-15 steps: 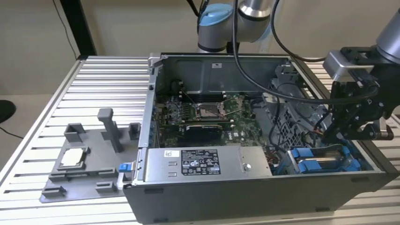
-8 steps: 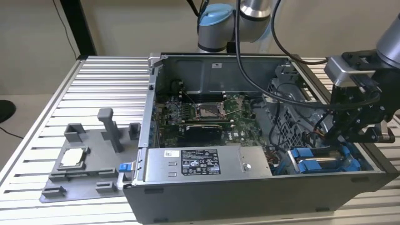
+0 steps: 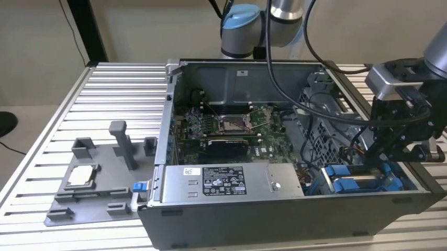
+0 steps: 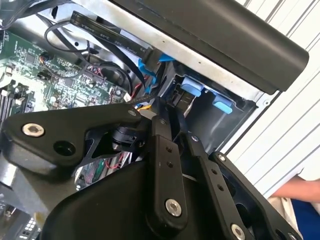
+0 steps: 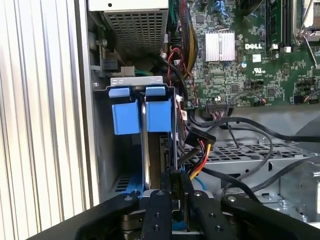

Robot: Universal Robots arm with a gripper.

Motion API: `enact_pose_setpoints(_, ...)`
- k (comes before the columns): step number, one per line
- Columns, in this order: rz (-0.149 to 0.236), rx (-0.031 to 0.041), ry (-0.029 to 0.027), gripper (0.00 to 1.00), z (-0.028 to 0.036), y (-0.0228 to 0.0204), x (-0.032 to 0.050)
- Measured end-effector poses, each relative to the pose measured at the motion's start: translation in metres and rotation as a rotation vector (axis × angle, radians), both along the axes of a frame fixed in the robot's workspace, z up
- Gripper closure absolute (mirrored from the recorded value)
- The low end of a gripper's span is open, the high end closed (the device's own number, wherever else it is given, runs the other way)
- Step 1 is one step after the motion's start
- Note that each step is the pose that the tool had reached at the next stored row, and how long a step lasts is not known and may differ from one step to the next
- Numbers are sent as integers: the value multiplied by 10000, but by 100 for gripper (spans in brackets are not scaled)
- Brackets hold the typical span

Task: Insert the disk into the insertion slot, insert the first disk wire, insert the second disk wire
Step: 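Insert the first disk wire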

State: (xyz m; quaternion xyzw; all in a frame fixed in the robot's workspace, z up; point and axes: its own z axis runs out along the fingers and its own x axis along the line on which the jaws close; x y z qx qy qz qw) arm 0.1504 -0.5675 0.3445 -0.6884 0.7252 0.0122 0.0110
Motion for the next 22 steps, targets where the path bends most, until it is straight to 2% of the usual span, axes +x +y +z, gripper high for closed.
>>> enact_pose_setpoints(9, 162, 0, -11, 100, -35, -24, 8)
enact_pose_setpoints(22, 203, -3, -29, 100, -52, -25, 9)
